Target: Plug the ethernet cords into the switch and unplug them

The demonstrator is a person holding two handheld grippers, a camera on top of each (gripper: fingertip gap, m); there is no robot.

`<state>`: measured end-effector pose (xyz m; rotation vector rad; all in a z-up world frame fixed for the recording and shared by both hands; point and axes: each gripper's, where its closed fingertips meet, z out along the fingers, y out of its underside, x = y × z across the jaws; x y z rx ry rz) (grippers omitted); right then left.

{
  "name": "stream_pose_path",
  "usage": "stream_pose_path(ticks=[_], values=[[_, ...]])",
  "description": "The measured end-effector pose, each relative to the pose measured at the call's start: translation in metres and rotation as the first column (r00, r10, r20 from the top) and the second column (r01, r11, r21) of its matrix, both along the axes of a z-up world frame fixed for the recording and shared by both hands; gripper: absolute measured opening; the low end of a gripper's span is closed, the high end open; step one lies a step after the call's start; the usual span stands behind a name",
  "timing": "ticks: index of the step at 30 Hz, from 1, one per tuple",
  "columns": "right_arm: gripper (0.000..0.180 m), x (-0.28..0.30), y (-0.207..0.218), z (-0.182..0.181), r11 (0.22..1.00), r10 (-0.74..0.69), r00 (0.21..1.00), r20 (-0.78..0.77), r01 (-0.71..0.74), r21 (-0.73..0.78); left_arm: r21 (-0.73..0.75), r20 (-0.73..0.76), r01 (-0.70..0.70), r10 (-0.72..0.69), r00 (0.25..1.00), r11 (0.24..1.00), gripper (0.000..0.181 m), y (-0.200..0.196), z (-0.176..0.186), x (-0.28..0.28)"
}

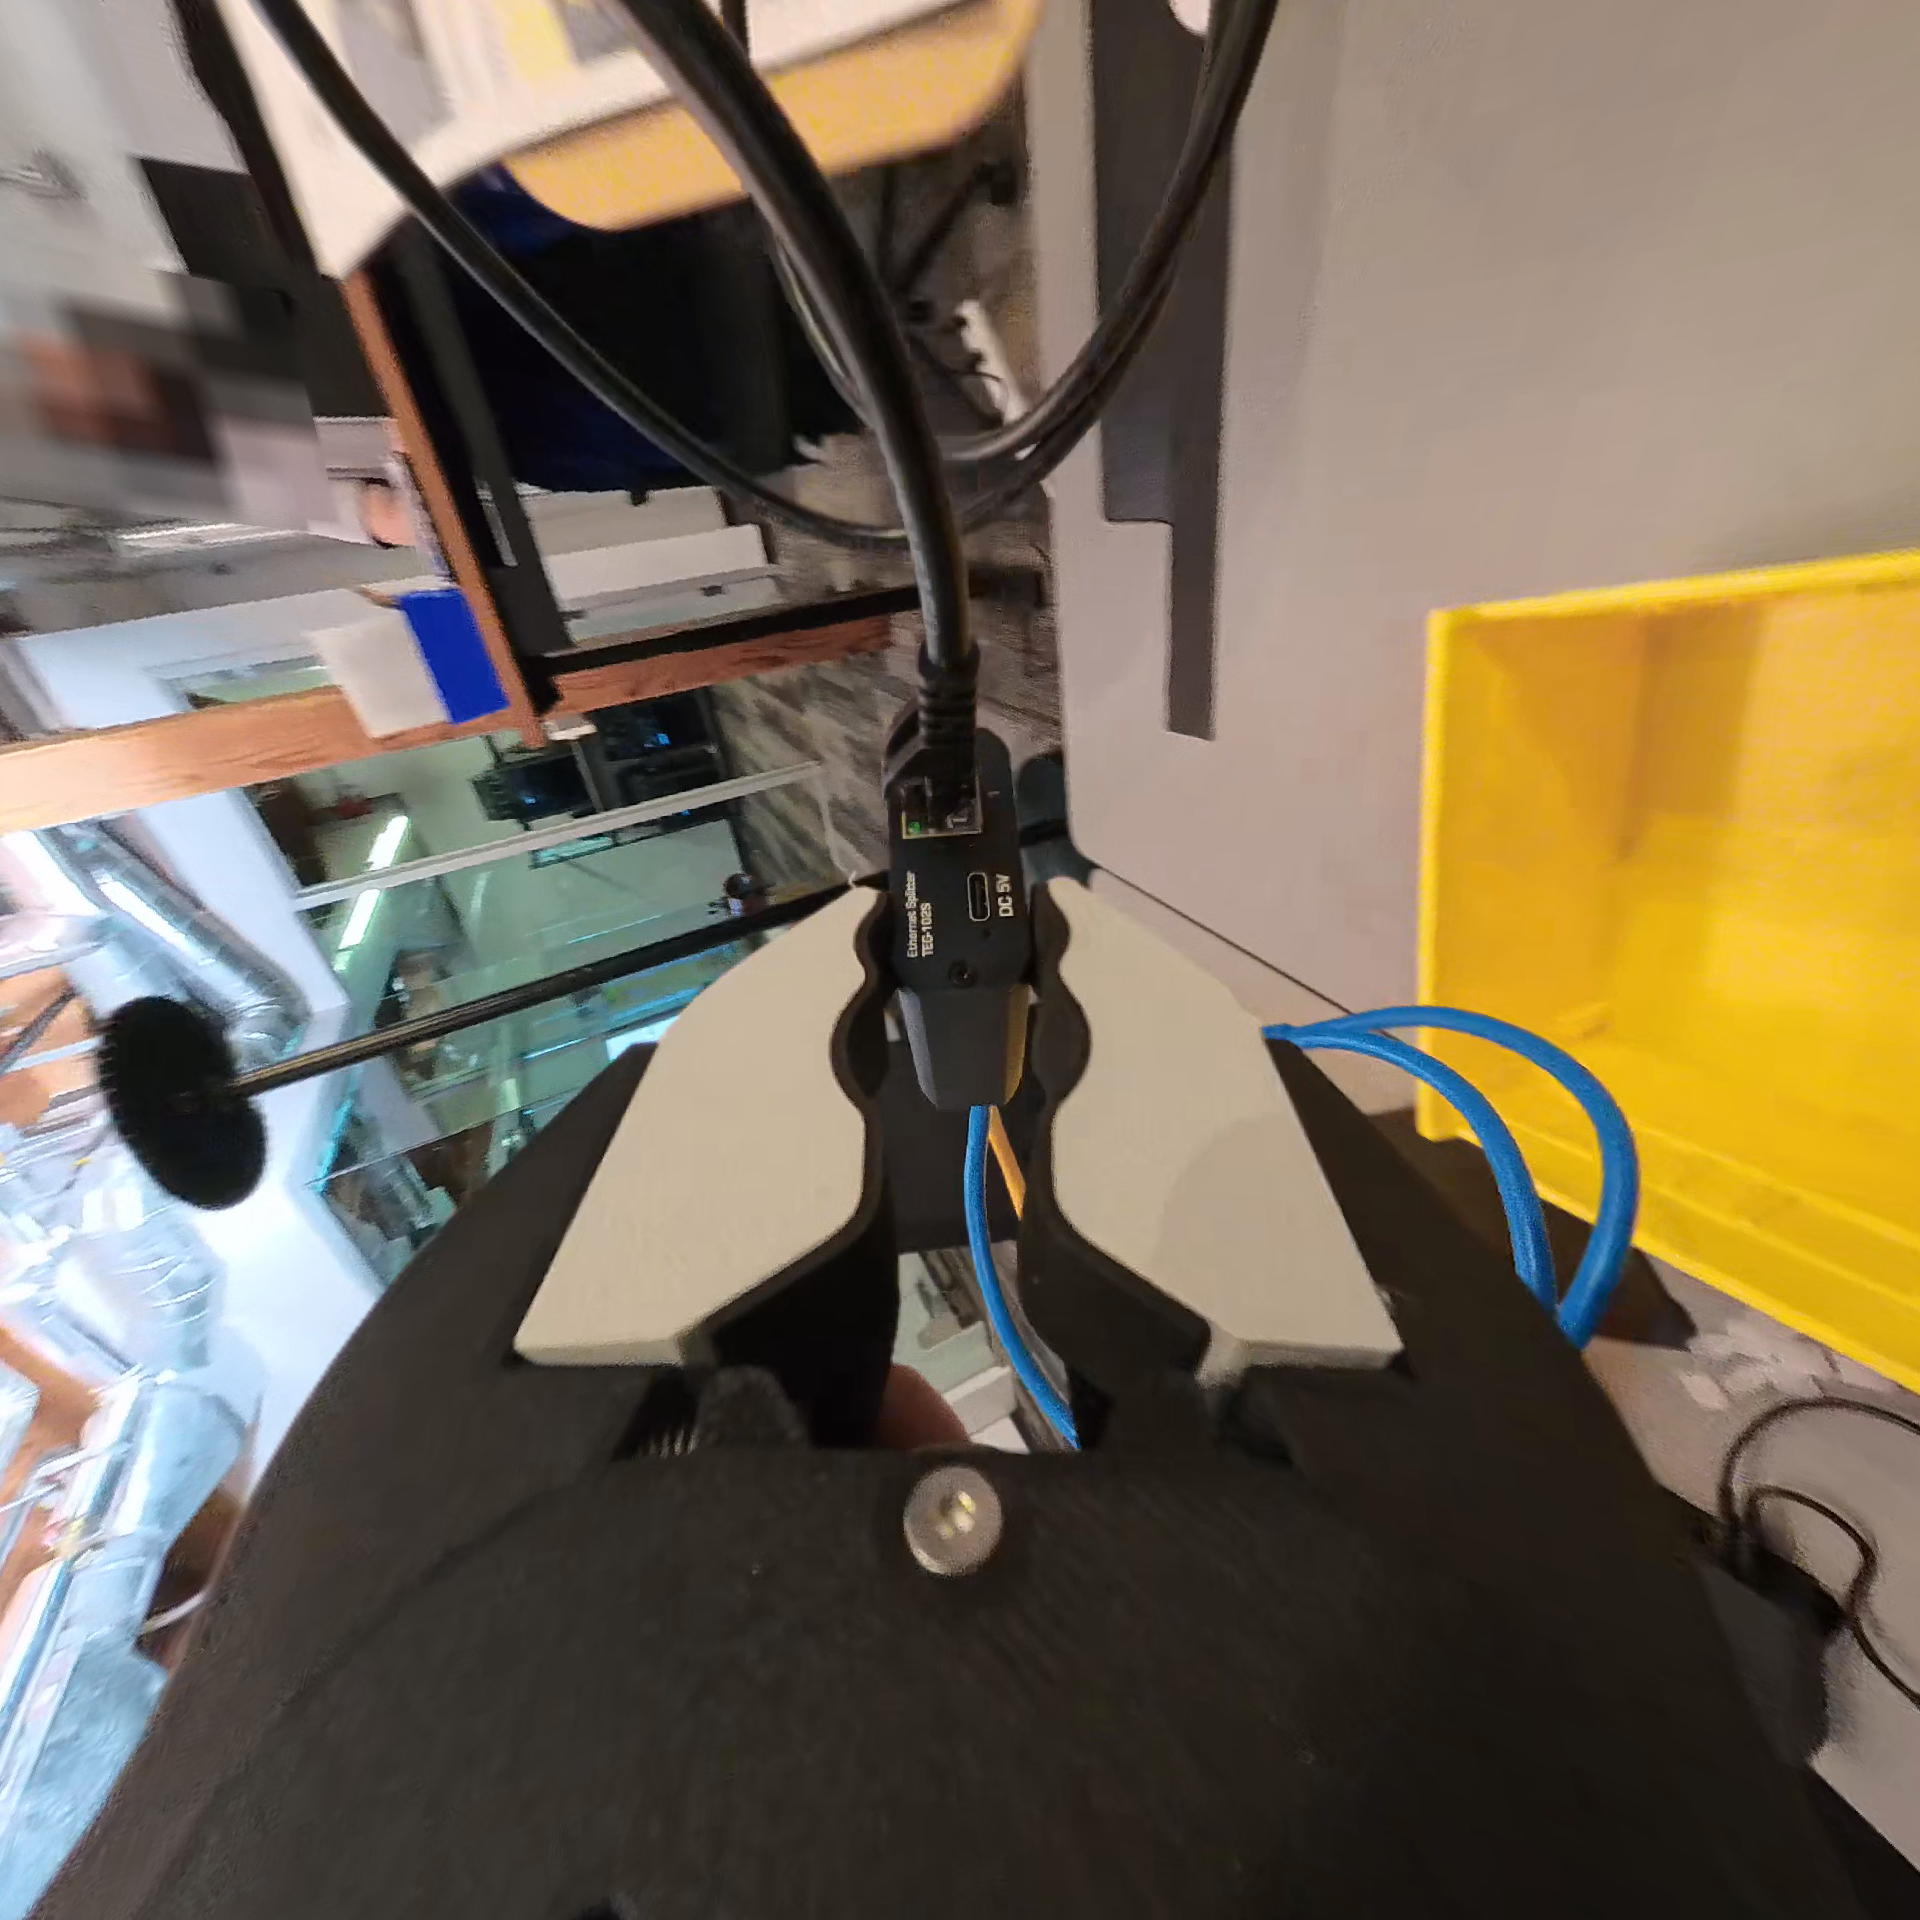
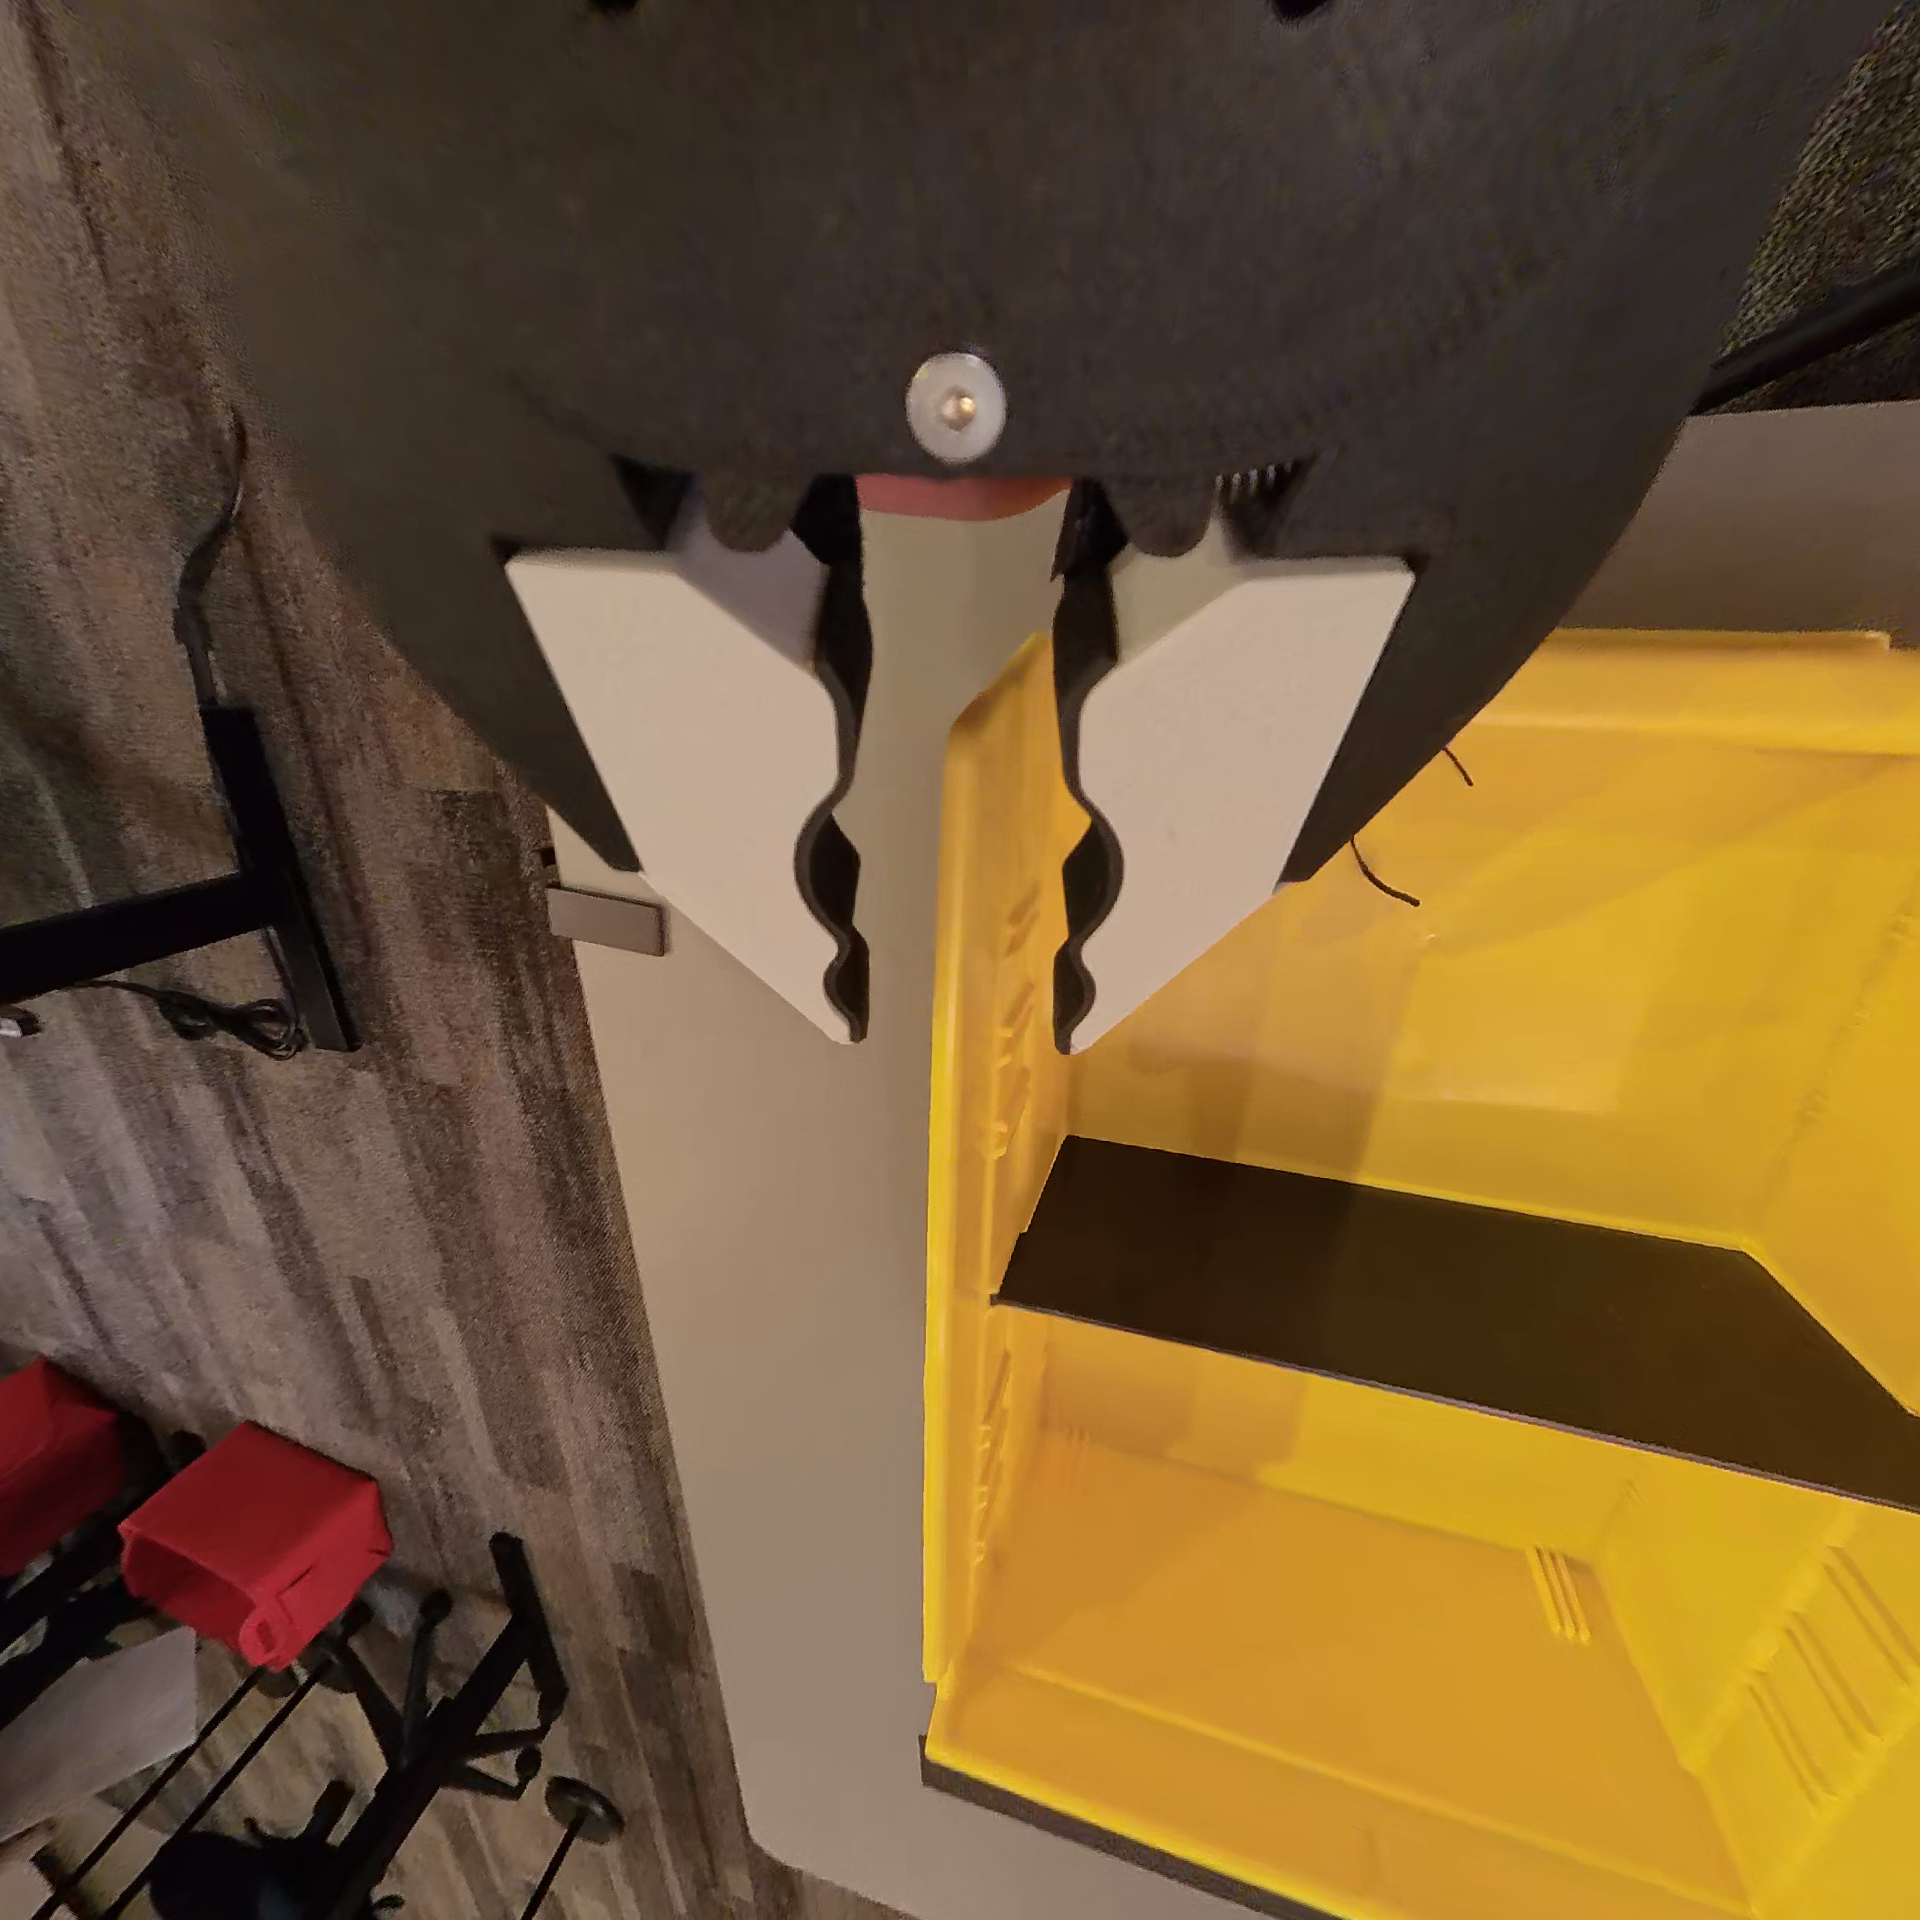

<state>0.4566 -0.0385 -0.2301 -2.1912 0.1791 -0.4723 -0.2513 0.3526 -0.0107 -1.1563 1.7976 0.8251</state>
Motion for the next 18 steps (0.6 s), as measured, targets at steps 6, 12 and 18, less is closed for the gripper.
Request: stream_pose_path(ticks=[6, 12, 18], values=[[0.035, -0.002, -0.003, 0.021, 0.999, 0.0, 0.999, 0.054, -0.002, 0.037, 0.101, 0.077, 0.039, -0.047, 0.996, 0.994, 0.023, -0.029, 0.054, 0.067], [0.031, -0.025, -0.003, 0.058, 0.997, 0.037, 0.985, 0.171, -0.047, 0.06, 0.08, 0.215, 0.089, -0.105, 0.971, 0.993, 0.023, -0.071, 0.047, 0.15], [0.03, -0.156, 0.038, 0.112, 0.866, 0.455, 0.887, 0.085, -0.462, 0.188, 0.008, 0.314, 0.14, -0.135, 0.94, 0.99, 0.023, -0.111, -0.03, 0.225]])
